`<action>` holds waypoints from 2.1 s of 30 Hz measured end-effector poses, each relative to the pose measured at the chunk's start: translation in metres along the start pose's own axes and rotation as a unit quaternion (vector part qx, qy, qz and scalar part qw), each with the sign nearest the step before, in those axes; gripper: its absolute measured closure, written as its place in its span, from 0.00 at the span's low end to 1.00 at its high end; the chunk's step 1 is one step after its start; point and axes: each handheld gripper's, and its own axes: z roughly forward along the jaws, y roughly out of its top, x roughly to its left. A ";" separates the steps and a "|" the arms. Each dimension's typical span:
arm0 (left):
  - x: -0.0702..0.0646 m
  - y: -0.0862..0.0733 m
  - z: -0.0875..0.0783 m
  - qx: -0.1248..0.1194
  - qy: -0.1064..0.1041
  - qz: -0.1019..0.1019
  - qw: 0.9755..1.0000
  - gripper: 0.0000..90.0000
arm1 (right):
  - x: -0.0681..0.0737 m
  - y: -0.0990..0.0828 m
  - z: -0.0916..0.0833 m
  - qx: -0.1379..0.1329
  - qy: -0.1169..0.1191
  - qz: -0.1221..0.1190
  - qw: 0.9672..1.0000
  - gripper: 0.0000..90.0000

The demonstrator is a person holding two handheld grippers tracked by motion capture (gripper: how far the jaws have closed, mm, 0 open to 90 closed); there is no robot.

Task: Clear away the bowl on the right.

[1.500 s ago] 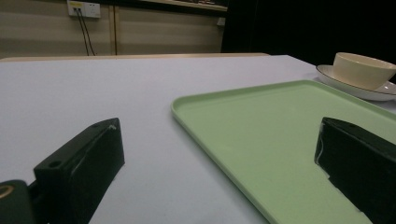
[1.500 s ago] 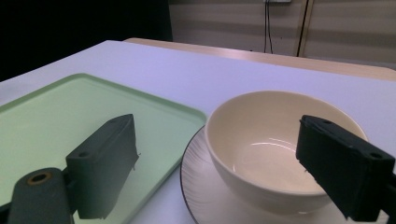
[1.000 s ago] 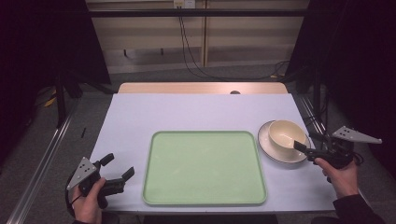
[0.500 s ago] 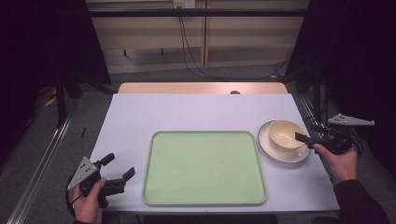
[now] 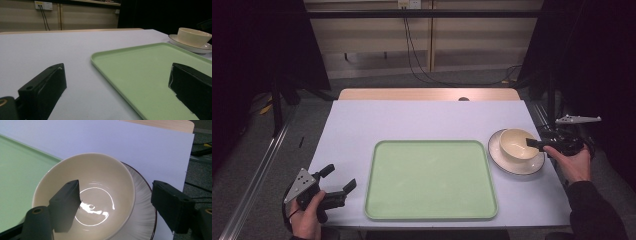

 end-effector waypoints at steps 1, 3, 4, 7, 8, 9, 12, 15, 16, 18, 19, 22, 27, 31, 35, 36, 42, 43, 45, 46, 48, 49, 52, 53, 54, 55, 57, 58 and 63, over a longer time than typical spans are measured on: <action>0.000 0.000 0.000 0.000 -0.001 -0.001 1.000 0.02 | -0.001 0.000 0.002 0.005 0.001 0.000 1.000 0.27; 0.000 0.000 0.000 0.000 -0.002 -0.002 1.000 0.02 | -0.003 -0.001 0.006 0.017 0.002 0.000 1.000 0.26; 0.000 0.000 0.000 0.000 -0.002 -0.002 1.000 0.02 | -0.003 -0.002 0.007 0.021 0.001 0.003 1.000 0.26; 0.000 0.000 0.000 0.001 -0.001 0.000 1.000 0.02 | -0.004 -0.004 0.010 0.035 -0.003 0.004 0.999 0.28; 0.000 0.000 0.000 0.001 -0.003 -0.001 1.000 0.02 | -0.004 -0.004 0.011 0.039 -0.005 0.012 0.999 0.30; 0.000 0.000 0.000 0.001 -0.003 -0.001 1.000 0.02 | -0.005 -0.004 0.012 0.040 -0.004 0.006 0.999 0.32; 0.000 0.000 0.000 0.003 0.001 -0.001 1.000 0.02 | -0.007 -0.005 0.015 0.054 -0.011 0.010 0.998 0.36; 0.000 0.000 0.000 0.003 0.001 -0.002 1.000 0.02 | -0.006 -0.005 0.023 0.079 -0.011 0.011 0.997 0.42; 0.000 0.000 0.000 0.003 0.001 -0.001 1.000 0.02 | -0.006 -0.005 0.023 0.079 -0.011 0.011 0.997 0.42; 0.000 0.000 0.000 0.003 0.001 -0.002 1.000 0.02 | -0.006 -0.004 0.028 0.090 -0.008 0.018 0.996 0.44; 0.000 0.000 0.000 0.004 0.005 -0.001 1.000 0.02 | -0.003 -0.005 0.030 0.085 -0.013 0.010 0.996 0.49; 0.000 0.000 0.000 0.004 0.003 -0.003 1.000 0.02 | -0.004 -0.003 0.033 0.097 -0.007 0.008 0.995 0.54; 0.001 0.000 0.000 0.004 0.003 -0.001 1.000 0.02 | -0.005 0.002 0.040 0.113 -0.001 0.019 0.993 0.62; 0.000 0.000 0.000 0.003 0.003 -0.001 1.000 0.02 | -0.007 -0.001 0.043 0.126 -0.005 0.021 0.992 0.70; 0.000 0.000 0.000 0.003 0.003 -0.001 1.000 0.02 | -0.012 -0.005 0.045 0.137 0.003 0.026 0.990 0.76; 0.000 0.000 0.000 0.003 0.001 -0.002 1.000 0.02 | -0.012 -0.005 0.045 0.140 0.004 0.025 0.990 0.77; 0.000 0.000 0.000 0.003 0.000 -0.002 1.000 0.02 | -0.013 -0.004 0.047 0.152 0.002 0.033 0.988 0.79; 0.000 -0.001 0.000 0.003 0.000 -0.002 1.000 0.02 | -0.013 -0.004 0.047 0.154 0.003 0.034 0.988 0.80; 0.000 -0.001 0.000 0.003 0.002 -0.001 1.000 0.02 | -0.013 -0.003 0.046 0.157 0.000 0.035 0.987 0.80; 0.000 -0.001 0.000 0.003 0.002 -0.001 1.000 0.02 | -0.013 -0.003 0.047 0.157 0.000 0.034 0.987 0.81; 0.000 -0.001 0.000 0.003 0.003 -0.001 1.000 0.02 | -0.014 -0.003 0.047 0.153 0.000 0.034 0.988 0.83; 0.000 -0.001 0.000 0.003 0.003 -0.001 1.000 0.02 | -0.013 -0.002 0.047 0.154 -0.003 0.036 0.987 0.86; 0.000 0.000 0.000 0.003 0.001 0.001 1.000 0.02 | -0.012 -0.001 0.048 0.155 -0.007 0.031 0.987 0.89; 0.000 -0.001 0.000 0.003 0.001 0.000 1.000 0.02 | -0.012 0.000 0.048 0.152 -0.006 0.034 0.988 0.90; 0.000 -0.001 0.000 0.003 0.001 0.000 1.000 0.02 | -0.012 0.000 0.048 0.152 -0.002 0.040 0.988 0.91; 0.000 -0.001 0.000 0.005 0.004 0.000 1.000 0.02 | -0.012 0.000 0.049 0.152 0.000 0.042 0.987 0.91; 0.000 -0.001 0.000 0.005 0.002 0.002 1.000 0.02 | -0.012 0.000 0.048 0.151 0.000 0.045 0.988 0.91; 0.000 0.000 0.000 0.005 0.003 0.002 1.000 0.02 | -0.012 0.000 0.048 0.150 0.001 0.049 0.987 0.92; 0.000 -0.001 0.000 0.006 0.003 0.002 1.000 0.02 | -0.013 0.000 0.048 0.146 0.004 0.060 0.987 0.93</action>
